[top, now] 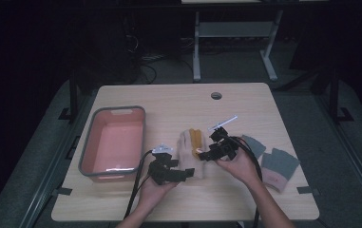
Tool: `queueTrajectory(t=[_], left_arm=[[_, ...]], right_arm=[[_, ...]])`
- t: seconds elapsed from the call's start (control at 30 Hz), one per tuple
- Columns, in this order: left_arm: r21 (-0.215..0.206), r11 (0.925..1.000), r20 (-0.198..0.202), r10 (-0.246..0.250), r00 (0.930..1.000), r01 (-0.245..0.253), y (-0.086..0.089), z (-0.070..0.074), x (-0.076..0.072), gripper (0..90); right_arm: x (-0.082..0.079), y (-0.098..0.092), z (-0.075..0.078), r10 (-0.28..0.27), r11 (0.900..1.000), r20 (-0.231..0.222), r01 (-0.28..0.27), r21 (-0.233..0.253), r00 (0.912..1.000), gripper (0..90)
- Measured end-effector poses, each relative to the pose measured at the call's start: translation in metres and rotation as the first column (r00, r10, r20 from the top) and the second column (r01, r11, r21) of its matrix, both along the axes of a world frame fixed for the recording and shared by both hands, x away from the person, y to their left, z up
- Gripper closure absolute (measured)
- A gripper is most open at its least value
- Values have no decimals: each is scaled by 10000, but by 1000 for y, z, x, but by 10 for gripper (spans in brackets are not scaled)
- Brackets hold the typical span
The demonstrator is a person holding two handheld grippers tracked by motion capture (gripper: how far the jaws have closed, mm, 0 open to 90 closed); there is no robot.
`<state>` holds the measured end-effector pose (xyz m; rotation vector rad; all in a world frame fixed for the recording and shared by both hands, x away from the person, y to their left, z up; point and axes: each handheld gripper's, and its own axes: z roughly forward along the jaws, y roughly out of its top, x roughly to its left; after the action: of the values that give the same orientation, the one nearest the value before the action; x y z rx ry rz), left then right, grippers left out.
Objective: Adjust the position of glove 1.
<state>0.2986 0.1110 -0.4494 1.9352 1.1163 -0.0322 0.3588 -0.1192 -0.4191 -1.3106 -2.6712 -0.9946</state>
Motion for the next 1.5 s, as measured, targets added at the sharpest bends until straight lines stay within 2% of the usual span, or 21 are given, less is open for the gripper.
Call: queueTrajectory(t=[0.27,0.43,0.57,0.67,0.8,0.87,1.0,1.13,1.27,1.4,1.5], left_arm=[[117,9996,-632,251,9977,-244,-1,-7,8,241],[103,9992,-1073,384,9935,-375,0,-11,12,305],[187,9992,-1275,362,9912,-341,-2,-13,13,361],[249,9989,-1317,436,9903,-406,-3,-14,13,391],[583,9978,-1193,370,9922,-302,-5,-13,12,425],[597,9978,-1234,348,9917,-276,-5,-12,13,448],[624,9980,-1333,217,9908,-134,-5,-13,15,502],[594,9982,-1465,153,9891,-66,-6,-13,17,529],[471,9989,-1618,96,9868,-20,-6,-13,19,550],[339,9994,-1785,125,9839,-66,-5,-14,21,576],[-43,9995,-2006,308,9792,-324,-4,-17,23,590]], right_arm=[[-5,-3,-8,-378,9982,-378,396,459,9986,353],[-5,-4,-16,-717,9933,-613,768,865,9955,371],[-7,-1,-23,-906,9916,-910,983,842,9917,381],[-6,0,-28,-1079,9877,-1246,1207,999,9863,391],[-4,1,-31,-1210,9818,-1471,1402,1278,9817,411],[-4,3,-33,-1286,9800,-1475,1484,1323,9807,416],[-2,4,-38,-1523,9733,-1790,1789,1435,9720,429],[-3,2,-44,-1684,9565,-2019,2094,2030,9648,499],[-3,3,-46,-1838,9476,-2178,2317,2200,9585,569],[-3,6,-48,-1862,9440,-2274,2382,2284,9558,643],[-2,6,-51,-1776,9387,-2558,2417,2459,9503,691]])
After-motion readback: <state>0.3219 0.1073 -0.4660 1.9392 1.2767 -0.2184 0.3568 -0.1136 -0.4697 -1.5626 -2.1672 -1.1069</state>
